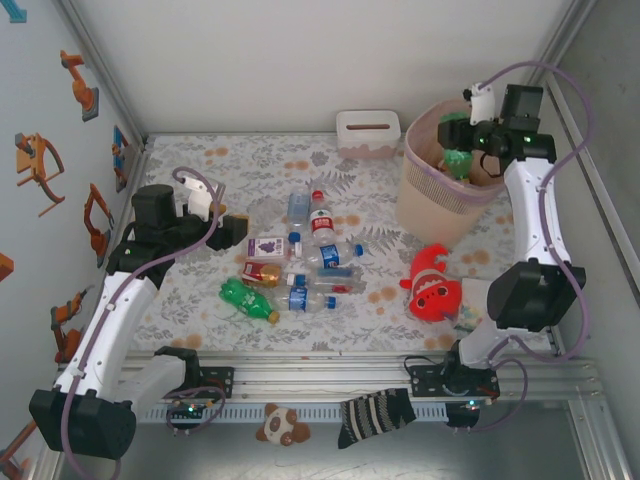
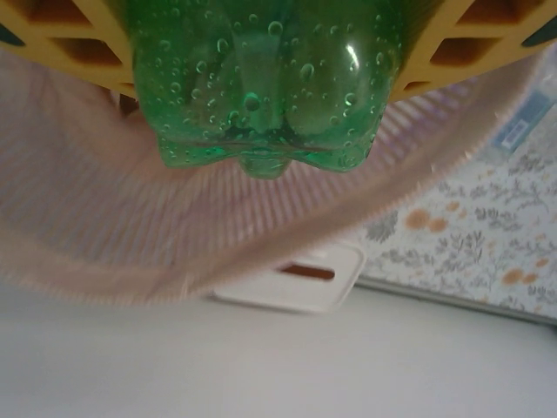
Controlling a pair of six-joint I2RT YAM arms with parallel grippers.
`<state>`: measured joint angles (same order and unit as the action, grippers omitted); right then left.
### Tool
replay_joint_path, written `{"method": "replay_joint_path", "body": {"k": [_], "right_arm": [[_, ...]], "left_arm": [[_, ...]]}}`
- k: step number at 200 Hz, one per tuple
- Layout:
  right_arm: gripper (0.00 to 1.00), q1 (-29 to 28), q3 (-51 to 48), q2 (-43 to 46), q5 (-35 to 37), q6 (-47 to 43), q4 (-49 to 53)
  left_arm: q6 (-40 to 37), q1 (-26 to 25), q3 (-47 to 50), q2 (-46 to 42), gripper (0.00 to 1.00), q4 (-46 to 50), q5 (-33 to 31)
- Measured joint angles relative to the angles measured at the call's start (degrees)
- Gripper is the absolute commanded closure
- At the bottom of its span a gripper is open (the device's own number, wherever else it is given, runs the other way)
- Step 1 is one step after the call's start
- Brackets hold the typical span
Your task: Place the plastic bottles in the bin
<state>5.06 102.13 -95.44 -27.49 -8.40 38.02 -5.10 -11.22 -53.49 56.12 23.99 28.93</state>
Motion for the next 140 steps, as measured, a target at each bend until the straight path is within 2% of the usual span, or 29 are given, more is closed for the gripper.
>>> {"method": "replay_joint_path", "body": {"k": [65, 114, 140], "right_arm": [[0.5, 0.0, -1.8, -2.2, -1.6, -7.2, 8.2], [0.5, 0.0, -1.8, -8.2, -1.7, -10.4, 11.4], [0.47, 0.0, -1.7, -11.2, -1.6, -11.5, 12.4]], "left_arm": [[0.4, -0.4, 0.0, 0.3, 0.27, 0.0, 0.0], [0.4, -0.5, 0.0, 0.3, 0.27, 0.0, 0.0], [0.4, -0.8, 0.0, 0.3, 0.27, 0.0, 0.0]]}}
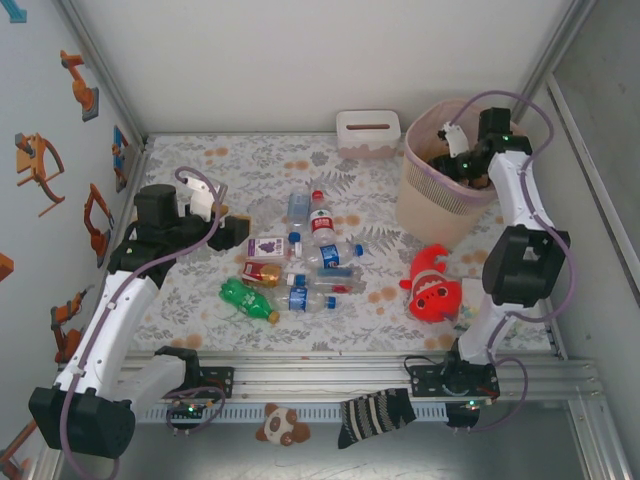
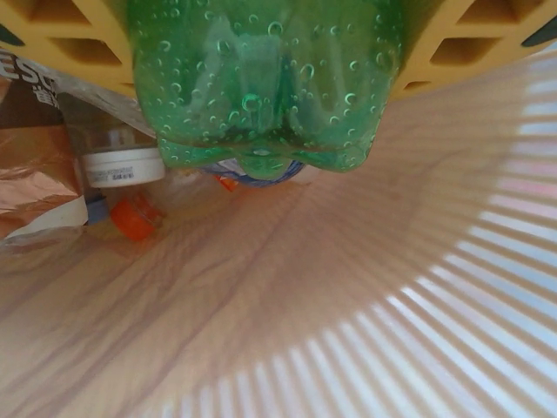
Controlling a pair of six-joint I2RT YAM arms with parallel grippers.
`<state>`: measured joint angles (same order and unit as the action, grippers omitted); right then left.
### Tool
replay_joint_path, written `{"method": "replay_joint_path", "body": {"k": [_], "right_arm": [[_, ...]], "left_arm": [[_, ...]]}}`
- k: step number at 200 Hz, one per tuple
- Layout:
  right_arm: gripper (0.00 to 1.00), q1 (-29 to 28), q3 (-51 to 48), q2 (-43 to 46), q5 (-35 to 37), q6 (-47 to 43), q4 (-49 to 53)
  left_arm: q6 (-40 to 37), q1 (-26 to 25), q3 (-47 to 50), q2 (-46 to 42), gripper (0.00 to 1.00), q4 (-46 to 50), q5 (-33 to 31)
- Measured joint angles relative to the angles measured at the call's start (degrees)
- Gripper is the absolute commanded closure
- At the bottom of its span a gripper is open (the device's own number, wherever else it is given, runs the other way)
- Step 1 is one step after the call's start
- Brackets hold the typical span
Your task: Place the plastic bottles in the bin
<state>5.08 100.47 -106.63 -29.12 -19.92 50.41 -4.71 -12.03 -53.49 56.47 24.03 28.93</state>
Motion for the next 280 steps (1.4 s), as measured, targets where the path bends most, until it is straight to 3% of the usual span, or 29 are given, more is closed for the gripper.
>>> {"method": "replay_joint_path", "body": {"k": [105, 168, 198, 242, 280], "right_arm": [[0.21, -2.4, 4.2, -2.3, 5.6, -2.7, 4.9], [0.2, -2.3, 4.9, 1.6, 3.5, -0.1, 7.2], [0.27, -2.3, 5.5, 4.6, 2.0, 1.7, 6.4], [0.58, -2.4, 5.5, 6.5, 1.8, 5.3, 5.9], [0.66, -2.4, 3.3, 6.5, 2.4, 7.2, 5.1]], "left_arm": [[0.0, 0.0, 0.0, 0.0, 0.27, 0.0, -0.6], [0.0, 0.0, 0.0, 0.0, 0.27, 0.0, -0.7], [0.0, 0.0, 0.0, 0.1, 0.27, 0.0, -0.7], [0.0, 0.0, 0.0, 0.2, 0.27, 0.0, -0.7], [0.0, 0.0, 0.0, 0.5, 0.27, 0.0, -0.6]]}}
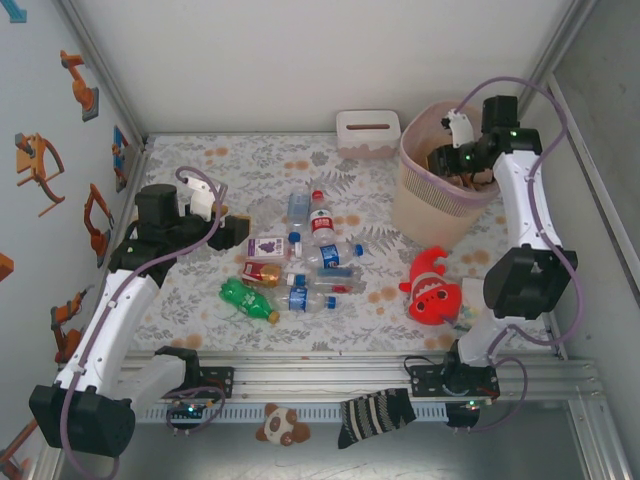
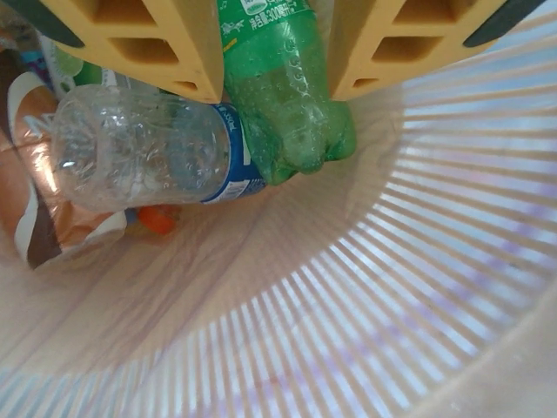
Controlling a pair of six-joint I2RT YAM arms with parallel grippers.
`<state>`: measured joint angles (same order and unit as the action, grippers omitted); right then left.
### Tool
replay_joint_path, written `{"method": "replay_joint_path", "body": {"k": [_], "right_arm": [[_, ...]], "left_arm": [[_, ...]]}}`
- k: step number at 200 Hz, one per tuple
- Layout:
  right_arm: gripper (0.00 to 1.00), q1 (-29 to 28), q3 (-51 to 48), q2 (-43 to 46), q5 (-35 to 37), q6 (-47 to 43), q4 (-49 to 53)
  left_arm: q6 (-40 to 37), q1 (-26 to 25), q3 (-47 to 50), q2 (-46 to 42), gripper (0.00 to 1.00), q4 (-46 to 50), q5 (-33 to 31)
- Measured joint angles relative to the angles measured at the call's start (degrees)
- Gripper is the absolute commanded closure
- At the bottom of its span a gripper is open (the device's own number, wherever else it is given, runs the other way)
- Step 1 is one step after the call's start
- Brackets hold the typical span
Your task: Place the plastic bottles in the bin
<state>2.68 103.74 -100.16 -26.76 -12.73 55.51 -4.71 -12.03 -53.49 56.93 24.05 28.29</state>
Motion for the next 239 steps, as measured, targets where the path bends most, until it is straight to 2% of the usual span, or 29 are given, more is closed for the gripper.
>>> {"method": "replay_joint_path", "body": {"k": [60, 128, 154, 202, 239], "right_arm": [[0.69, 0.0, -7.2, -3.4, 2.2, 1.2, -1.9], [0.68, 0.0, -8.0, -4.7, 4.7, 2.5, -3.8], [0.66, 0.0, -7.7, -1.7, 5.4, 3.5, -4.0], [0.65, -1.1, -5.8, 9.5, 6.9, 4.6, -6.2], [0.65, -1.7, -4.7, 16.1, 8.3, 5.8, -7.3]], "left_arm": [[0.0, 0.0, 0.0, 0.1, 0.27, 0.0, 0.0], [0.0, 0.0, 0.0, 0.5, 0.28, 0.0, 0.0], [0.0, -0.1, 0.0, 0.8, 0.28, 0.0, 0.0], [0.1, -1.4, 0.0, 1.5, 0.29, 0.6, -2.4], [4.7, -2.2, 0.0, 4.2, 0.32, 3.2, -6.9]]}}
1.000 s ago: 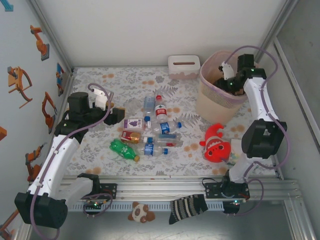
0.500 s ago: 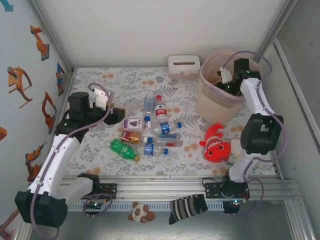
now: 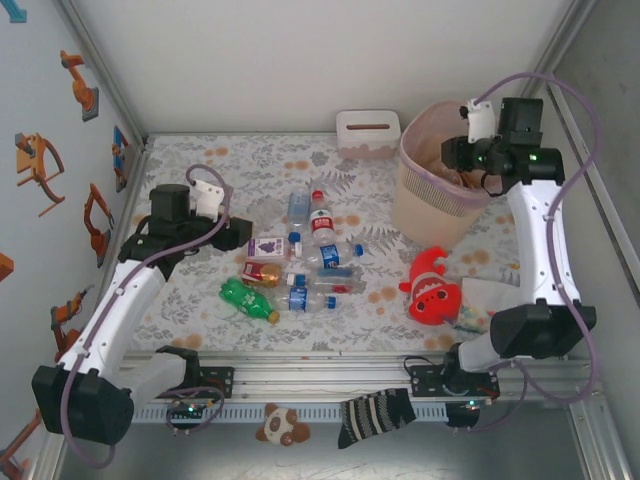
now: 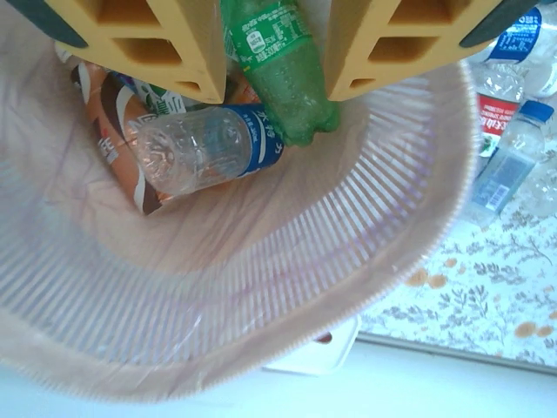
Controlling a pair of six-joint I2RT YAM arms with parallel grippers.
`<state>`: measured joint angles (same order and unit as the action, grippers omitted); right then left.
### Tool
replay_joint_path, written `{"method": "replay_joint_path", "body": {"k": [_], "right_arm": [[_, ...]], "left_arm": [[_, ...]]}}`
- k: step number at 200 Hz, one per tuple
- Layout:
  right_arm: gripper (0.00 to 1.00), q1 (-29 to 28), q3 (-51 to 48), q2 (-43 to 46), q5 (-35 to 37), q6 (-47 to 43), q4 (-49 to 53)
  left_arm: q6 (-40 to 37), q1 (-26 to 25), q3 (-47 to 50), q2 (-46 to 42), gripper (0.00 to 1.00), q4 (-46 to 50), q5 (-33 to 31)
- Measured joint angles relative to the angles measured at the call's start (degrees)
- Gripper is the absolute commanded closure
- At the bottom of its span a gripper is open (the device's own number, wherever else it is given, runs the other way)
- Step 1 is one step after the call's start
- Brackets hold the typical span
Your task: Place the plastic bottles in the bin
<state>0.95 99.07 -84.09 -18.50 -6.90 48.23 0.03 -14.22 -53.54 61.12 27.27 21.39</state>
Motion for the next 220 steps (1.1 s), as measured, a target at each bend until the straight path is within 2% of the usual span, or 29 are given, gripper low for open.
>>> {"method": "replay_joint_path", "body": {"k": [52, 107, 167, 220], "right_arm": [[0.63, -3.5, -4.7, 8.9, 0.2, 3.3, -2.8], [0.63, -12.2, -12.7, 16.7, 0.5, 7.7, -5.1], [0.63, -20.8, -16.9, 20.6, 2.6, 12.3, -7.9], [0.62, -25.4, -17.1, 20.5, 4.7, 13.4, -9.6]], "left_arm": [[12.8, 0.0, 0.0, 1.2, 0.26, 6.5, -9.5], [28.5, 0.0, 2.5, -0.6, 0.26, 12.1, -17.4], [44.2, -1.6, 13.5, -4.1, 0.26, 15.8, -17.1], [53.0, -2.3, 20.1, -8.2, 0.21, 15.0, -14.9]]}}
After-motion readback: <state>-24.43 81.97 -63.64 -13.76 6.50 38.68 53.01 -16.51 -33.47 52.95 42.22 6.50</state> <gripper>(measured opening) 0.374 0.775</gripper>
